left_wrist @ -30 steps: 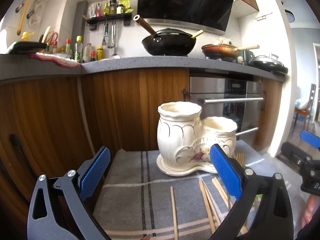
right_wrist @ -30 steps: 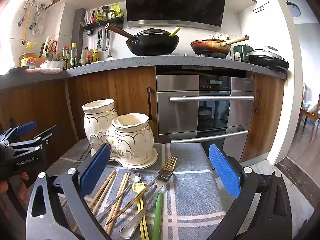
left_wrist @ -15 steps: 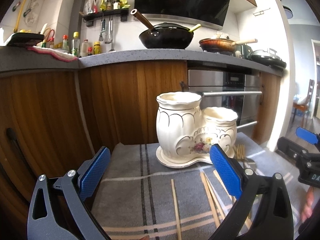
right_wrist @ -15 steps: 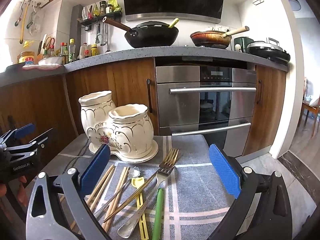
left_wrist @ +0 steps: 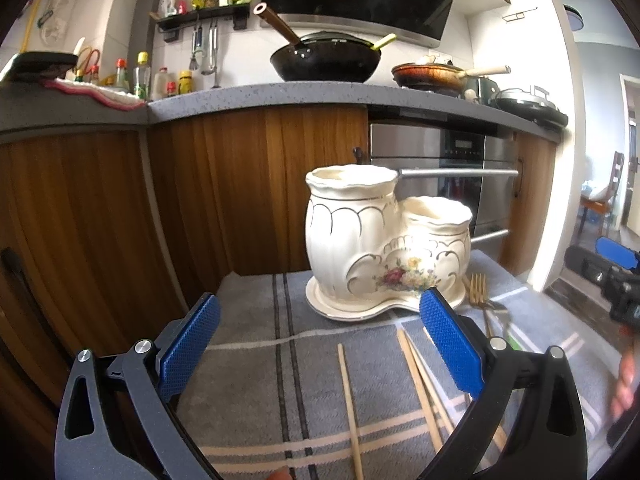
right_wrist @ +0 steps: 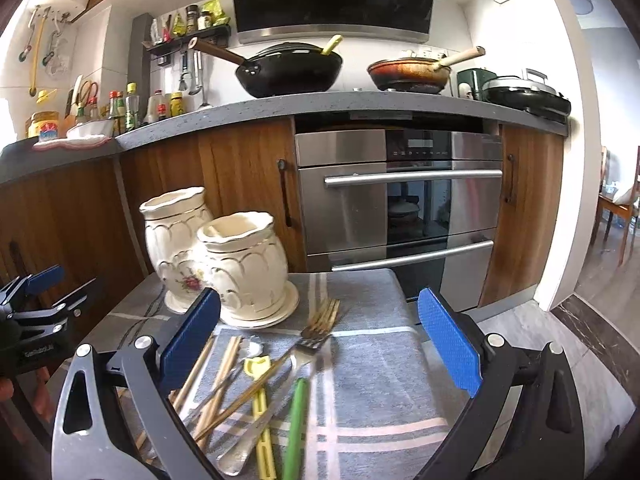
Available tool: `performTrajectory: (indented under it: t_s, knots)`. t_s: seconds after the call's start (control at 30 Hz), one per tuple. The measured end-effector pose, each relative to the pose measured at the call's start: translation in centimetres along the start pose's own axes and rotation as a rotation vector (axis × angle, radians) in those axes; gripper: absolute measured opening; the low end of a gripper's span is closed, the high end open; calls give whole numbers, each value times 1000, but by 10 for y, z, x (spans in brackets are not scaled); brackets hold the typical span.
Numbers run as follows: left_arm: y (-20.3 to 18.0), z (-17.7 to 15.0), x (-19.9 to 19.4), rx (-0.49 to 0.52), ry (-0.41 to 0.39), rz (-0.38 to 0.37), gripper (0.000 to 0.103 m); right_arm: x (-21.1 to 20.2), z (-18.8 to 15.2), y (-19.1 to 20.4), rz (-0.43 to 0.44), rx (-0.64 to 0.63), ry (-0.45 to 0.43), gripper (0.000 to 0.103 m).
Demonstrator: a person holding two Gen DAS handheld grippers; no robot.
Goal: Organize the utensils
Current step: 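Grasp a wooden chopstick with the left tool while the right tool grasps a gold fork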
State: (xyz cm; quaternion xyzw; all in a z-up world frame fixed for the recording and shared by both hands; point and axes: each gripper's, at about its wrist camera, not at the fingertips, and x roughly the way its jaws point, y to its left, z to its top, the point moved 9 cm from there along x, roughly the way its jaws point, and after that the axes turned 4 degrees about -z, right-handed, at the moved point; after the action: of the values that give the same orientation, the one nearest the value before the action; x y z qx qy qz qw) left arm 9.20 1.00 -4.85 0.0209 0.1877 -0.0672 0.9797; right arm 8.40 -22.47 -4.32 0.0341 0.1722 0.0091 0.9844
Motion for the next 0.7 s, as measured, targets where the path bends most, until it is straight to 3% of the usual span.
performTrajectory:
  t_s: [0.2, 0.37, 0.57, 0.63, 0.7]
  knots:
    - [14, -13, 9, -35, 78, -17, 99, 14, -16, -36, -31, 57, 104, 98]
    - [22, -37, 23, -75, 204, -48, 99, 28, -35, -32, 15, 40, 202, 98]
    - [19, -60, 30, 38, 308, -3, 96, 39, -51, -6, 50, -66, 264, 96]
    - [15, -68, 32, 37, 342, -34, 92, 42, -55, 2, 71, -81, 285, 91]
    - [11, -75, 36, 56, 375, -50, 75, 44, -60, 8, 82, -98, 302, 86]
